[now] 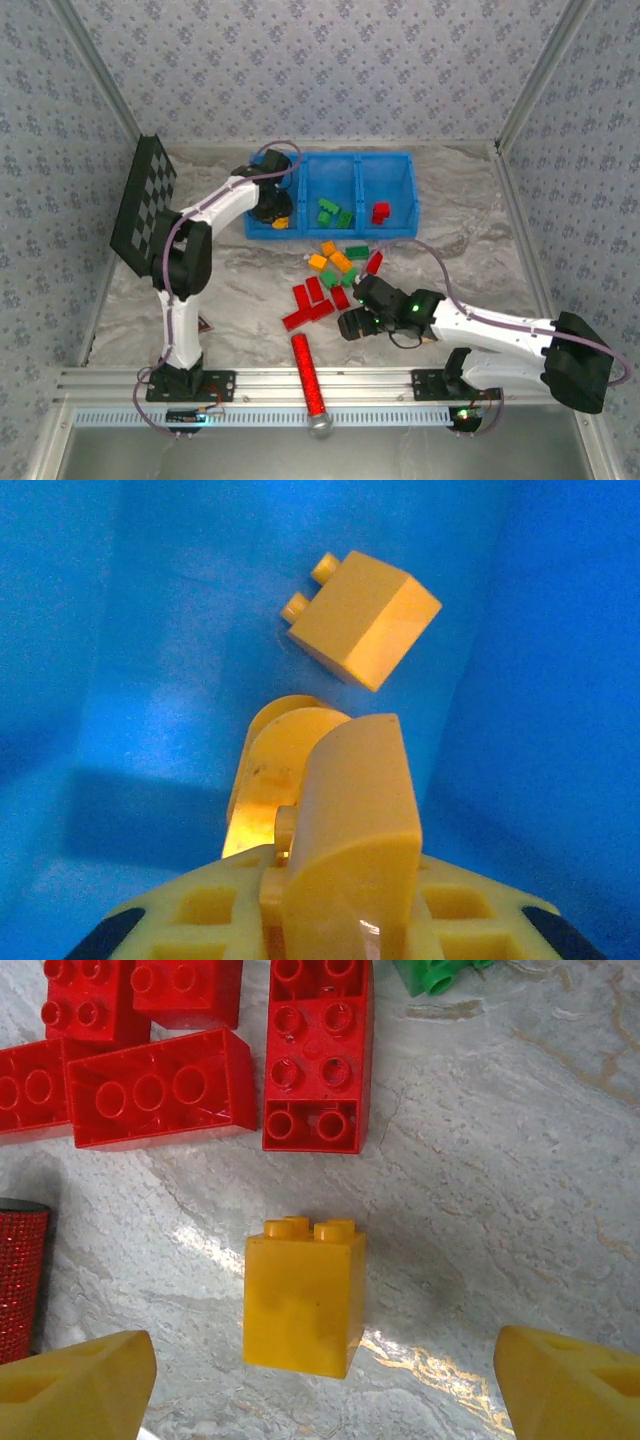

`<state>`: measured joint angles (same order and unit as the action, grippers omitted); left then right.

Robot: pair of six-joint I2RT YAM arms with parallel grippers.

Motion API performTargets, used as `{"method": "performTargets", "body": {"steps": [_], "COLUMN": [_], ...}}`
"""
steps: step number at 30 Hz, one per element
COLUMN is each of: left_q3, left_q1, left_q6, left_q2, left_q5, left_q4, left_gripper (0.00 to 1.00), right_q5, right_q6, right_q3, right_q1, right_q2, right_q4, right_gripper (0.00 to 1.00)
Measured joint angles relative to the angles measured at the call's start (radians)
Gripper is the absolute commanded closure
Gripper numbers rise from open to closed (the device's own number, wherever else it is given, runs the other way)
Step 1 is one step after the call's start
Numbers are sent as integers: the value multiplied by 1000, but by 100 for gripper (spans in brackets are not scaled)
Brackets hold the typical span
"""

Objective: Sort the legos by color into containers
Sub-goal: Place the lego in the container, then pick up the lego from the bottom-center of the table.

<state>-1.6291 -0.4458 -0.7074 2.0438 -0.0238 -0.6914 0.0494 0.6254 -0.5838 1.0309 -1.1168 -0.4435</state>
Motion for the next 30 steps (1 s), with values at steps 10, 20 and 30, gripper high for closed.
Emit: {"method": "performTargets", "body": {"steps": [10, 20, 30], "left_q3": [-17, -17, -16], "left_q1": [1, 6, 5], "left_q6": [-24, -6, 43], "left_q2": [33, -9, -195], "left_q5": [37, 31, 36], "left_q4": [13, 5, -25], "left_gripper": [54, 45, 43], "right_q5": [28, 45, 48], "right_q6": [23, 16, -17], "right_q3": [0, -23, -69], "right_q1": [30, 32, 30], "right_q2": [-66, -204, -244], "right_q4": [9, 32, 51], "right_gripper": [25, 37, 65]}}
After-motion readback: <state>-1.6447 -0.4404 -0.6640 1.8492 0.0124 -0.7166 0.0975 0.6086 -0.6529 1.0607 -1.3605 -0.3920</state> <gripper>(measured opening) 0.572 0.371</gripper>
